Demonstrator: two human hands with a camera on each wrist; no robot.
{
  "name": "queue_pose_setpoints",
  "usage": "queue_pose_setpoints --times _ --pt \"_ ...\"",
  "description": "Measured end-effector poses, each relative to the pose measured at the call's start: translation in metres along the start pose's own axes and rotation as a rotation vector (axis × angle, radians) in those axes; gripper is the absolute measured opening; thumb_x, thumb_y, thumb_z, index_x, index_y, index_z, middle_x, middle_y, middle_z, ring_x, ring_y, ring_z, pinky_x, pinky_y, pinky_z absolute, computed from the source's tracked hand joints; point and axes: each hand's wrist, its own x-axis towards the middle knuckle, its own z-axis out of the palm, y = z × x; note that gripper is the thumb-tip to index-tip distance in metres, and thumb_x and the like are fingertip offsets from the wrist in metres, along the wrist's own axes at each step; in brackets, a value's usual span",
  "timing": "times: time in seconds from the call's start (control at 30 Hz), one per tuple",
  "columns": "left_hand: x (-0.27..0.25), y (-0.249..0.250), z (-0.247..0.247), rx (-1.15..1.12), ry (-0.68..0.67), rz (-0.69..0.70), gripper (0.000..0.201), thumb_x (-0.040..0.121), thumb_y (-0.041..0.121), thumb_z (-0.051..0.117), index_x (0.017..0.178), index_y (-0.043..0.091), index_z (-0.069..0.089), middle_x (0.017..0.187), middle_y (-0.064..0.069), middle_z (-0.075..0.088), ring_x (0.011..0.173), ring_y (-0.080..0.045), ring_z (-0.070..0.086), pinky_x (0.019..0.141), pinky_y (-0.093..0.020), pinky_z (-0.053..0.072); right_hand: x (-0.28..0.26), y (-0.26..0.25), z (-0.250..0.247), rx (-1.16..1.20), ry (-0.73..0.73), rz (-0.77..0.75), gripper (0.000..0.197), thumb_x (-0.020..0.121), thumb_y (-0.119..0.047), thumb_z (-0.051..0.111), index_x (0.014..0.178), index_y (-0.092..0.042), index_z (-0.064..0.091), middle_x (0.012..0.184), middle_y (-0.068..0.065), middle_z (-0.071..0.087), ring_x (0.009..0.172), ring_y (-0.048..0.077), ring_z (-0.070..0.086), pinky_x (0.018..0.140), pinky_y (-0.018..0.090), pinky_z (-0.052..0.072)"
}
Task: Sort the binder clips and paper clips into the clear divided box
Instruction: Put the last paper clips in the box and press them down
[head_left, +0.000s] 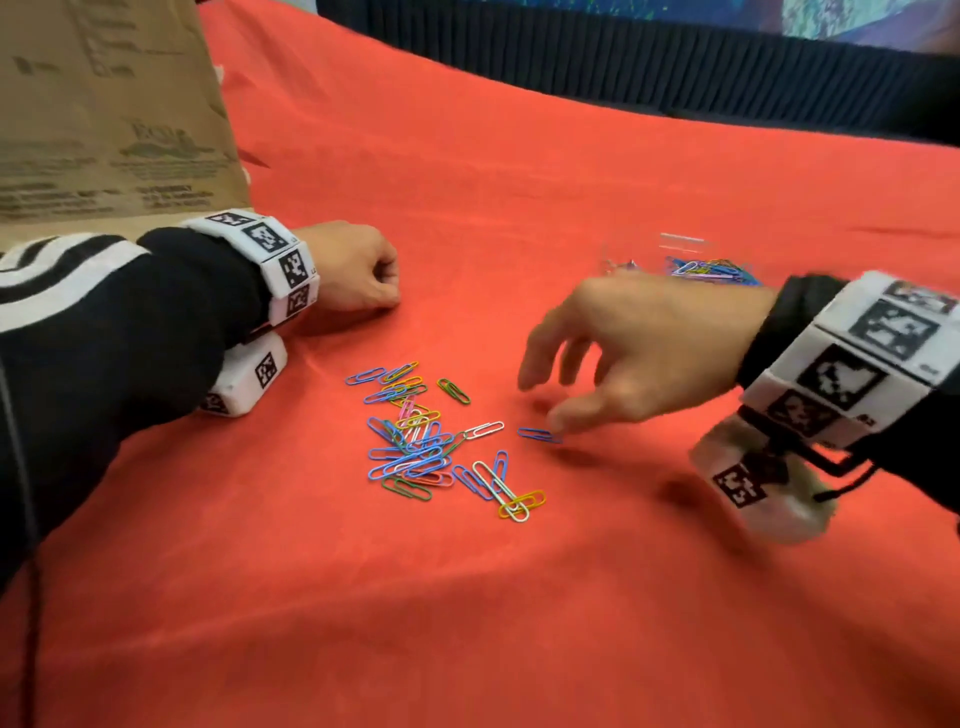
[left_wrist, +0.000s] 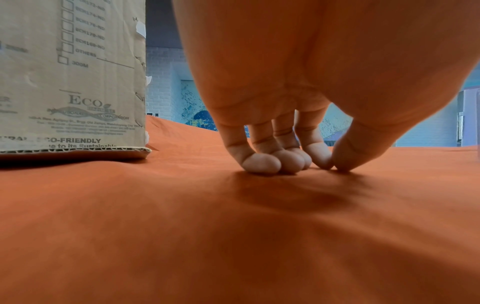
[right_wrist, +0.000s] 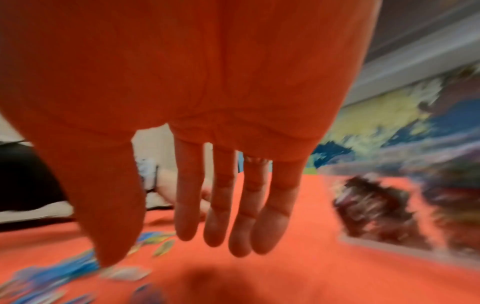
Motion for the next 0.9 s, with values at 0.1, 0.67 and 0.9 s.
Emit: queue_pose_setpoints --times 0.1,0.67,0.9 --pt "0.0 -0.001 0.0 -0.005 0.004 -0.01 0.017 0.083 0.028 0.062 0.067 0.022 0.057 0.071 0.004 0.06 0.075 -0.025 0.056 0.072 -0.025 0.039 0.007 -0.026 0.021 -0.048 -0.044 -0.141 0.057 0.068 -0.061 0.075 0.119 -0.038 0.063 0.1 -0.017 0.064 0.082 0.004 0.06 0.077 0.02 0.048" --pt "-0.001 0.002 -0.001 -0.019 0.003 -0.015 0.015 0.081 0.029 0.063 0.069 0.021 0.06 0.068 0.008 0.061 0.069 -0.02 0.054 0.069 -0.025 0.04 0.006 -0.051 0.027 -0.06 -0.094 -0.172 0.015 0.07 -0.013 0.065 0.078 -0.027 0.066 0.073 -0.009 0.065 0.069 0.009 0.058 0.065 0.026 0.051" --pt "0.0 -0.002 0.002 0.0 0.014 0.007 0.015 0.082 0.029 0.062 0.07 0.02 0.061 0.07 0.005 0.064 0.069 -0.022 0.056 0.068 -0.024 0.037 -0.01 -0.008 -0.005 0.142 -0.015 -0.008 0.018 0.072 -0.012 0.075 0.068 -0.029 0.07 0.058 -0.022 0.065 0.063 0.004 0.067 0.062 0.018 0.051"
